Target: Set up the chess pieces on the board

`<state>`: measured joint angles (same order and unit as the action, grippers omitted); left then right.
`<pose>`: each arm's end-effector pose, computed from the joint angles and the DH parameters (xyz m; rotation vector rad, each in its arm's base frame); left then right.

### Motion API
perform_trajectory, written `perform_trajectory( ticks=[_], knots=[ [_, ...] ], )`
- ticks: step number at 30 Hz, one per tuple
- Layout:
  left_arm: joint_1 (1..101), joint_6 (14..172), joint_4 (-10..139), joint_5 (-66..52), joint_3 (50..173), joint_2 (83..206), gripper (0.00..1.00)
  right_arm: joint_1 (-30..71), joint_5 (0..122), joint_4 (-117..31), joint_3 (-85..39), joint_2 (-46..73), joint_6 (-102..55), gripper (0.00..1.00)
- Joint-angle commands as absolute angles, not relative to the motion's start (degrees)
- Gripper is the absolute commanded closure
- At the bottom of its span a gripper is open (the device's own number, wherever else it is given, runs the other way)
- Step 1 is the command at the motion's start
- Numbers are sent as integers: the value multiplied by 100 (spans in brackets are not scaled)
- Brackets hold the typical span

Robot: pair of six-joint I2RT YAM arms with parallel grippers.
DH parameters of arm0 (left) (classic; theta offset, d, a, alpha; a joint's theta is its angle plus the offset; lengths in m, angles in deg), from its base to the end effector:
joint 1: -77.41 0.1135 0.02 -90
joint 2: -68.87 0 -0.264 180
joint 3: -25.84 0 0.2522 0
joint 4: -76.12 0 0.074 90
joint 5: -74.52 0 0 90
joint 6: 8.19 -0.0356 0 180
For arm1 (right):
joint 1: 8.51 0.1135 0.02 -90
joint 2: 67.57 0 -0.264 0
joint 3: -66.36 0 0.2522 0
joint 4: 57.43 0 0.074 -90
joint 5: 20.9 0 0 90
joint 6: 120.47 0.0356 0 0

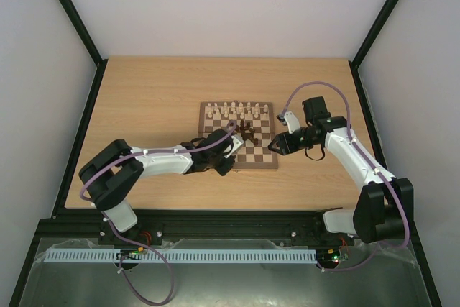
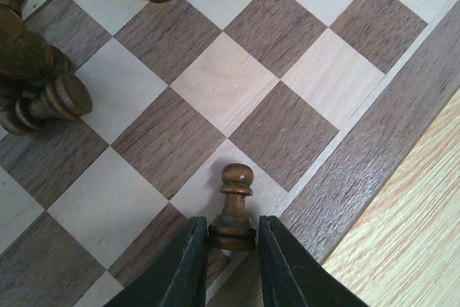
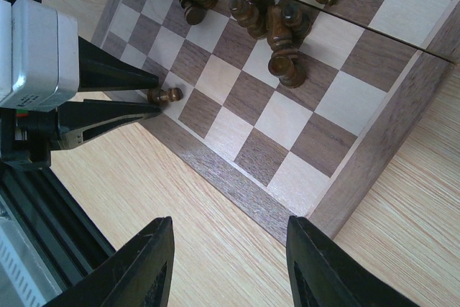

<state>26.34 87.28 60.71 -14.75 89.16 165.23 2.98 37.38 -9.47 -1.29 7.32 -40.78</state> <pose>0.2091 -0.2596 0.1563 0.9627 2.2748 -0.4577 0.2519 0.0703 0.2510 -0.6789 2.3694 0.7054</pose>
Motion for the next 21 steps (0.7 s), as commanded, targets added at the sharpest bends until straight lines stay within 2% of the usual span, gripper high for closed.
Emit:
perform_trajectory(
  ticks=[1,9,16,21],
  knots=[
    [2670,8667,5788,-1264,8868,16732,81,274,3619,-926,-32,617,-4120,54],
    [2610,8659,5825,-1327,8854,16663,88,261,3324,-693,-483,890,-3999,55],
    [2115,8811,7481,-1528,8048,15444,88,264,2296,-211,-1090,1544,-3756,57],
    [1868,9009,8233,-1713,7819,14991,88,269,1368,-51,-943,1803,-3808,58]
  ],
)
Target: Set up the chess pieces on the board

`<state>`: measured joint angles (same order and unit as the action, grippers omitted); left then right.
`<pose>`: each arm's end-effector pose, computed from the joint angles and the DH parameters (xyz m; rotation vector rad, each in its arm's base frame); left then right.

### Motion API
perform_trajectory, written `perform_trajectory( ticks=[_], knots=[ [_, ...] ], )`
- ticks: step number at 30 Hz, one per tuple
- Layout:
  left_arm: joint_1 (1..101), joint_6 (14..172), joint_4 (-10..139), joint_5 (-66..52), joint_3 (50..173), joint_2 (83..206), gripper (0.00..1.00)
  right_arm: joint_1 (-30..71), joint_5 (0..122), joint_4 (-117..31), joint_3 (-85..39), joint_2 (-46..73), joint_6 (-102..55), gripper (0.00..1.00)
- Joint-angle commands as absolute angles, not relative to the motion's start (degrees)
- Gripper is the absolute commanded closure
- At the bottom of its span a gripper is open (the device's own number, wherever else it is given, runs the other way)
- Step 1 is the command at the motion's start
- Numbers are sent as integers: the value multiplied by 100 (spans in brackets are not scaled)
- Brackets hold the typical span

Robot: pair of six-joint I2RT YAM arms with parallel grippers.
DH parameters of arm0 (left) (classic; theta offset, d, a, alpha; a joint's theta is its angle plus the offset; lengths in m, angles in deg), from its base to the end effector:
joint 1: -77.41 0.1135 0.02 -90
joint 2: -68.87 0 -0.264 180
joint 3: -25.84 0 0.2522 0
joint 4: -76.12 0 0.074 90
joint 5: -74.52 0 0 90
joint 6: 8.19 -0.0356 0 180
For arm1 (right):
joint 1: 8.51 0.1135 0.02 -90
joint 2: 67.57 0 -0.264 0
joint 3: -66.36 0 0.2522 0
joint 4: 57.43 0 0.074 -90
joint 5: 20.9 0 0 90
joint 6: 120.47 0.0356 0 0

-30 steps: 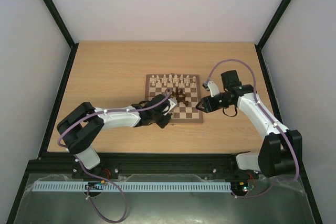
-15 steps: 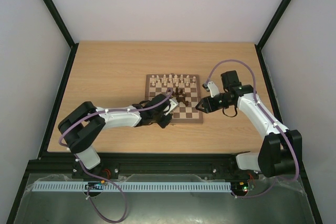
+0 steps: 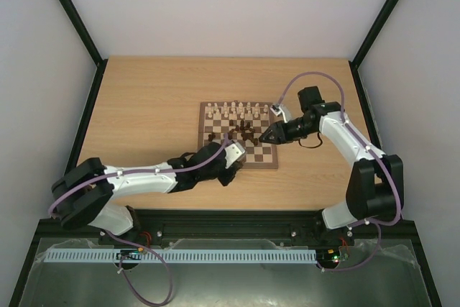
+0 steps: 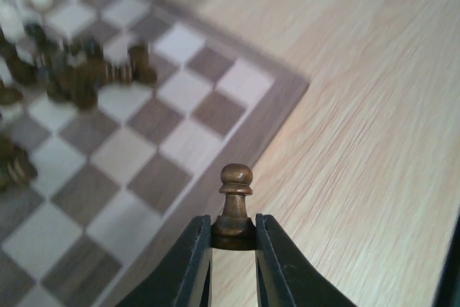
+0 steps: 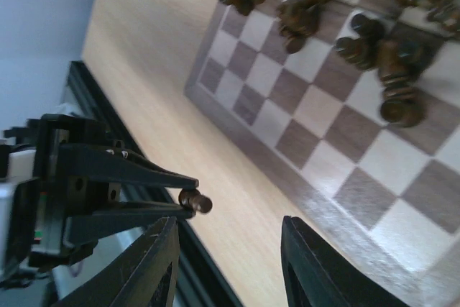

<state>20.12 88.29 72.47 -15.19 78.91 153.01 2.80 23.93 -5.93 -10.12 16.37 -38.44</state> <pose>0.1615 -0.2518 0.1835 0.9674 2.0299 -0.6268 0.2826 0.0823 0.2584 -0.6864 2.3581 1.0341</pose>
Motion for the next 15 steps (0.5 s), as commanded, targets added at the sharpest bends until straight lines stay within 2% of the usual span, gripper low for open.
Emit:
perform_trajectory(
  ticks=[1,8,15],
  knots=[
    [1826,9015,8290,-1753,7830,14961,88,276,1250,-51,-883,1805,-3816,58],
    [1680,8998,8439,-1872,7973,14906,88,535,854,13,-610,1851,-4006,63],
    [1608,9016,8586,-1830,8022,14903,88,702,827,-156,-476,1819,-3901,62]
  ],
)
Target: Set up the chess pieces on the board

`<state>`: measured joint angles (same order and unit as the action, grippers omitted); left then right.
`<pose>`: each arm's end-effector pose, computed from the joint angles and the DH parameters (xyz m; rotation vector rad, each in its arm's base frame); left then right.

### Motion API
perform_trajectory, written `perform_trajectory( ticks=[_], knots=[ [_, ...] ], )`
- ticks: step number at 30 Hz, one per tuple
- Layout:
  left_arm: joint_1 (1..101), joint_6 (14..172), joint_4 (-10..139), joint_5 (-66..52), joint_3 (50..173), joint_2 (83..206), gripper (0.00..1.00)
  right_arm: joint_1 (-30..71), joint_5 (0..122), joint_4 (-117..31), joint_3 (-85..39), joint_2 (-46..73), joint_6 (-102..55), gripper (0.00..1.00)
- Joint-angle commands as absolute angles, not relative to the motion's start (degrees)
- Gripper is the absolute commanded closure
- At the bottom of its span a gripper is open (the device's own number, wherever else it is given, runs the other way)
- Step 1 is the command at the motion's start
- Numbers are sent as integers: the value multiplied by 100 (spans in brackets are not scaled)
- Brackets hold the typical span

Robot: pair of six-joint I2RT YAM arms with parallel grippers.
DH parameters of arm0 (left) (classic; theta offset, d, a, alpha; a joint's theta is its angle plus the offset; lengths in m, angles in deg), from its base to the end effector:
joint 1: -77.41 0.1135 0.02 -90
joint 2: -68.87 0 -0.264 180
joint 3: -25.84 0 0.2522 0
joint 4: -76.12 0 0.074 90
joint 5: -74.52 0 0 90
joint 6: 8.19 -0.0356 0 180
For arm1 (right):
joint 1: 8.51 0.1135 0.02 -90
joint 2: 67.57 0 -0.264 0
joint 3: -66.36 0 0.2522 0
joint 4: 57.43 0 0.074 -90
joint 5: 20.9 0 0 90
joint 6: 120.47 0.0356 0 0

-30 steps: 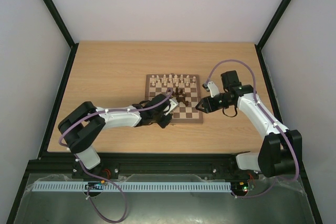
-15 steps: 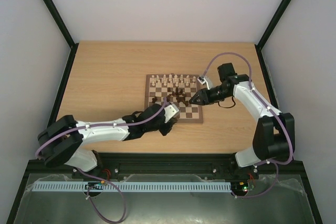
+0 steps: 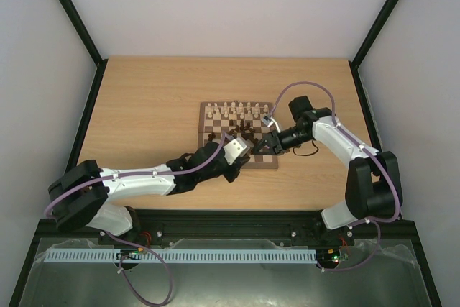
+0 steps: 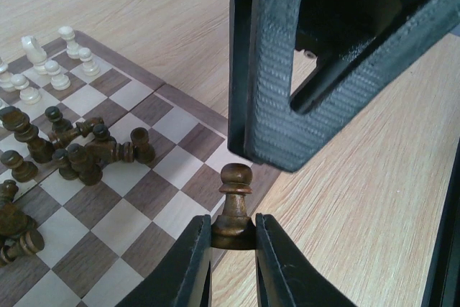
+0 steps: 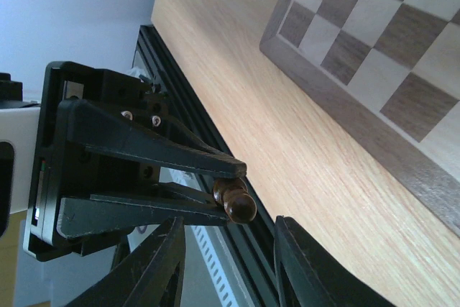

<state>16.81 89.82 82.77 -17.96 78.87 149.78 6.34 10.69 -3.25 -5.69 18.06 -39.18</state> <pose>0.1503 -0.2635 0.2166 0.8663 1.8207 -0.7415 0.2630 0.1011 0.2318 -0.7703 2.3636 1.4054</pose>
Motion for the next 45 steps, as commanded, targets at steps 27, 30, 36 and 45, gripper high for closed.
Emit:
perform_trajectory(
  ticks=[27,30,36,45],
  knots=[
    [1564,8993,8837,-1683,8058,15016,87,736,428,-113,-496,2142,-3966,70],
    [1564,8959,8831,-1662,8080,15048,87,737,425,-121,-505,2149,-3992,75],
    [1568,9013,8801,-1777,8084,15087,78,736,669,-270,-519,2014,-3978,84],
    [1833,9668,6728,-2096,9222,15004,54,724,2892,-576,-513,1288,-4098,86]
  ],
)
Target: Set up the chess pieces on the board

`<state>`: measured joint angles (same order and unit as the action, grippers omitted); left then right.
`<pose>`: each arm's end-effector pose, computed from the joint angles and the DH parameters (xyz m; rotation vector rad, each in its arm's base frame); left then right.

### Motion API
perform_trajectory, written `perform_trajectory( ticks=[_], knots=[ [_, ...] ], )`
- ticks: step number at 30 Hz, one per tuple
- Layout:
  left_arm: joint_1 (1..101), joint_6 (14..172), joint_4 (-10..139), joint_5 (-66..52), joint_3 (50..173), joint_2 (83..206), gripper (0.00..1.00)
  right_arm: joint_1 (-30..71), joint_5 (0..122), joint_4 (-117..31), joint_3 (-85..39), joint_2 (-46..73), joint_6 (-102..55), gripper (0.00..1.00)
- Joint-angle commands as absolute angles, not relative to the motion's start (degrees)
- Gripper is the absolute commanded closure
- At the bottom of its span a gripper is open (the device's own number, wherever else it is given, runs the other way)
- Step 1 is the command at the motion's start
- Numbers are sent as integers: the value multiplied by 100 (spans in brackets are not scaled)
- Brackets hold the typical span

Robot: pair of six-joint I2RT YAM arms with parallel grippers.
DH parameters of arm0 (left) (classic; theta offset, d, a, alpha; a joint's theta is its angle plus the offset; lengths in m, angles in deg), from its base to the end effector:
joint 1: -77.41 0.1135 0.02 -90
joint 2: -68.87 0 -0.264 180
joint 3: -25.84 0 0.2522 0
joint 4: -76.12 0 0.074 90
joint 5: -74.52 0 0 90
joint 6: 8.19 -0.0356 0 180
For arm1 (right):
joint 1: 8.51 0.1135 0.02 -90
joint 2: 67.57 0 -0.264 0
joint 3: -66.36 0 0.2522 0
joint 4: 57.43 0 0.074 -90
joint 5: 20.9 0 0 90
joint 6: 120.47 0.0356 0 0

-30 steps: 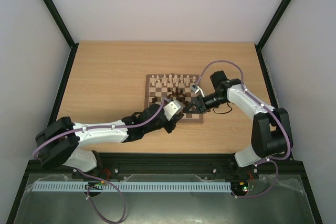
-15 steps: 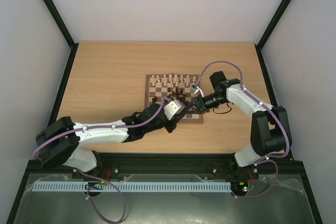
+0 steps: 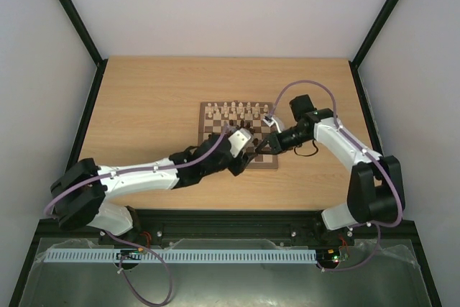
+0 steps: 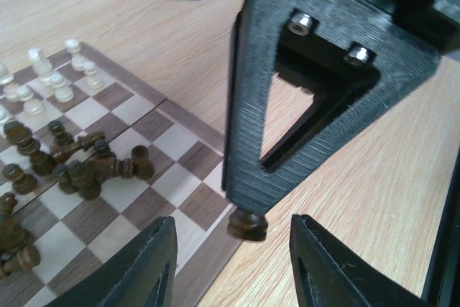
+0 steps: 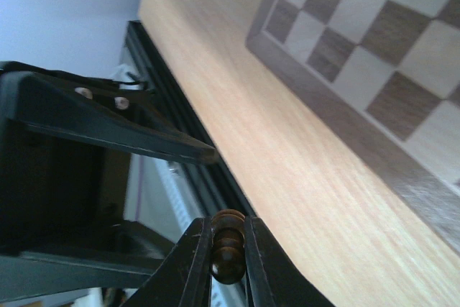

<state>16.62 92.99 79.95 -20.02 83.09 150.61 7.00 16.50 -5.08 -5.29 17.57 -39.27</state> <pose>0.1557 -0.2727 0.2316 0.7916 1.8438 -0.7508 0.2642 0.1027 0.2305 -0.7855 2.3901 1.2657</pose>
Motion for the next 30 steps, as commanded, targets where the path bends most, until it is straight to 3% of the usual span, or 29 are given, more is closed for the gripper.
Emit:
perform_trajectory(
  ticks=[1,5,6,17,24,30],
  knots=[
    [1902,9653,6393,-2041,9455,14931,50,726,3204,-606,-495,1121,-4159,86],
    [2244,9584,5547,-2079,9994,14608,22,731,4265,-546,-481,747,-4490,86],
    [2360,9579,5360,-2080,10061,14544,19,735,4508,-501,-511,693,-4548,86],
    [3869,9640,4879,-2593,9785,14414,18,1097,6083,193,-1113,1087,-5009,86],
    [4815,9909,5304,-2237,9213,14252,18,1355,6220,-143,-1197,1546,-4843,87],
    [4955,9990,5289,-1975,9227,14276,18,1507,6241,-432,-1086,1802,-4761,87]
  ],
)
